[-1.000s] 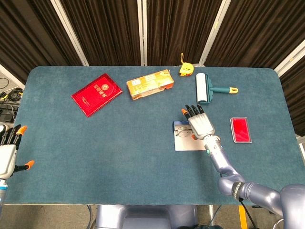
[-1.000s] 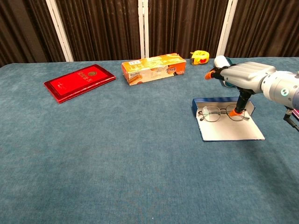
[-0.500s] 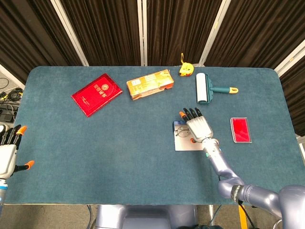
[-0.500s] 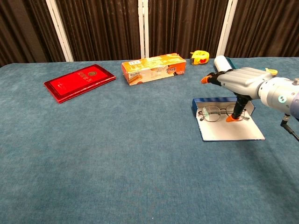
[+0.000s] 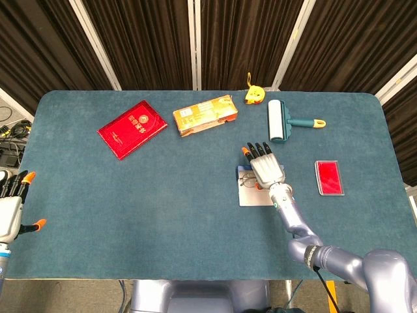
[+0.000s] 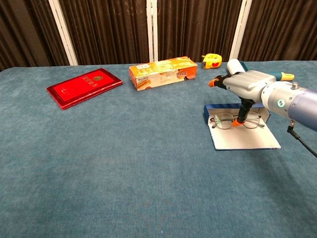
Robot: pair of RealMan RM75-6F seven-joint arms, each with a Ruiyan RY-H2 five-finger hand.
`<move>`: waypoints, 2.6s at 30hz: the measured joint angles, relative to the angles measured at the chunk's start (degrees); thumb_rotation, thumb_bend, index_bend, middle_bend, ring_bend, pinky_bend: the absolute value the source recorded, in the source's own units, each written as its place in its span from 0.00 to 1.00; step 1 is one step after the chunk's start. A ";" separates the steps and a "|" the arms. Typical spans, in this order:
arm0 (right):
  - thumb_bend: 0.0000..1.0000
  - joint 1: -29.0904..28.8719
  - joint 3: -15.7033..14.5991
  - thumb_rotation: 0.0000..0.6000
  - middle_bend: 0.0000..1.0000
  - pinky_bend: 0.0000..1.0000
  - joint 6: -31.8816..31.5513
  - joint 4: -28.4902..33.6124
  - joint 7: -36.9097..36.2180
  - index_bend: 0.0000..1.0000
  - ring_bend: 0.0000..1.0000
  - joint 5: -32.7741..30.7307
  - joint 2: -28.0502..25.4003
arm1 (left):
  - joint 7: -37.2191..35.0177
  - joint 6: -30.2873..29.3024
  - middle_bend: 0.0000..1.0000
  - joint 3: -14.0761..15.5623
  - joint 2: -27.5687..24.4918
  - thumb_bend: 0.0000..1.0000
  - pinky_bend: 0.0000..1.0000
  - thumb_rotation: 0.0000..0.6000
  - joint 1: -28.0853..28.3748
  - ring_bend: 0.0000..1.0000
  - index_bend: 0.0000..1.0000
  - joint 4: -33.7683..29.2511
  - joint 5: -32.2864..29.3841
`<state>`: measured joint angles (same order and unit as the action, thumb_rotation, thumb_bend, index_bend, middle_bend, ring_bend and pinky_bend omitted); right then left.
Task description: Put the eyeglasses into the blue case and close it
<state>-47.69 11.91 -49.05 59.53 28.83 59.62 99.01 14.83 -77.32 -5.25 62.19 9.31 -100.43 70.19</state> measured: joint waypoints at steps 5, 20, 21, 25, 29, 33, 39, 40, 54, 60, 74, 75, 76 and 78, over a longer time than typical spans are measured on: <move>0.00 -1.49 1.09 1.00 0.00 0.00 1.09 -5.22 0.14 0.00 0.00 -0.79 1.67 | 0.39 0.22 0.00 -0.17 0.33 0.00 0.00 1.00 0.20 0.00 0.00 0.29 -0.85; 0.00 -1.79 1.61 1.00 0.00 0.00 0.72 -5.61 -2.03 0.00 0.00 0.63 1.63 | 1.06 0.43 0.00 -0.07 0.78 0.00 0.00 1.00 0.56 0.00 0.00 0.46 -1.51; 0.00 -1.55 1.45 1.00 0.00 0.00 0.41 -4.62 -2.10 0.00 0.00 0.89 1.22 | 1.01 0.42 0.00 -0.04 0.76 0.00 0.00 1.00 0.55 0.00 0.00 0.44 -1.44; 0.00 -0.17 0.67 1.00 0.00 0.00 -1.17 0.16 -2.66 0.00 0.00 2.10 -0.87 | 0.63 0.34 0.00 0.01 0.58 0.00 0.00 1.00 0.52 0.00 0.00 0.34 -1.18; 0.00 2.40 -1.21 1.00 0.00 0.00 -4.11 6.59 -4.29 0.00 0.00 5.21 -4.28 | 0.23 0.44 0.00 0.16 0.43 0.00 0.00 1.00 0.55 0.00 0.00 0.37 -0.78; 0.00 5.28 -4.38 1.00 0.00 0.00 -7.12 12.42 -5.53 0.00 0.00 9.69 -8.09 | 0.15 0.43 0.00 0.42 0.42 0.00 0.00 1.00 0.57 0.00 0.00 0.19 -0.15; 0.00 8.76 -9.24 1.00 0.00 0.00 -10.74 17.00 -5.69 0.02 0.00 15.72 -11.15 | -0.02 -0.43 0.00 0.79 0.22 0.00 0.00 1.00 0.28 0.00 0.00 -0.55 1.17; 0.00 8.99 -9.57 1.00 0.00 0.00 -10.94 17.04 -5.55 0.02 0.00 16.19 -11.20 | -0.02 -0.53 0.00 0.88 0.19 0.00 0.00 1.00 0.23 0.00 0.00 -0.69 1.40; 0.00 9.70 -10.19 1.00 0.00 0.00 -10.26 12.21 -2.62 0.03 0.00 18.01 -7.24 | -0.65 -1.50 0.00 1.27 -0.29 0.00 0.00 1.00 -0.31 0.00 0.00 -1.31 2.72; 0.00 9.74 -9.92 1.00 0.00 0.00 -9.50 10.56 -2.26 0.03 0.00 18.01 -6.24 | -0.75 -1.08 0.00 1.18 -0.26 0.00 0.00 1.00 -0.14 0.00 0.00 -0.96 2.44; 0.00 9.78 -9.09 1.00 0.00 0.00 -8.04 7.51 -2.91 0.03 0.00 17.90 -4.48 | -0.36 -0.94 0.00 1.09 -0.03 0.00 0.00 1.00 -0.07 0.00 0.00 -0.73 2.03; 0.00 9.80 -9.11 1.00 0.00 0.00 -8.02 7.35 -2.93 0.04 0.00 17.99 -4.39 | -0.34 -0.93 0.00 1.09 -0.02 0.00 0.00 1.00 -0.06 0.00 0.00 -0.72 2.01; 0.00 9.81 -9.12 1.00 0.00 0.00 -8.00 7.18 -2.94 0.04 0.00 18.07 -4.29 | -0.32 -0.92 0.00 1.08 -0.01 0.00 0.00 1.00 -0.05 0.00 0.00 -0.71 1.98; 0.00 9.82 -9.08 1.00 0.00 0.00 -7.91 6.76 -3.01 0.04 0.00 18.15 -4.03 | -0.31 -0.90 0.00 1.07 0.01 0.00 0.00 1.00 -0.04 0.00 0.00 -0.71 1.95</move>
<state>-37.86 2.84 -56.96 66.28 25.82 77.78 94.97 14.51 -78.22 -4.19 62.21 9.26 -101.14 72.14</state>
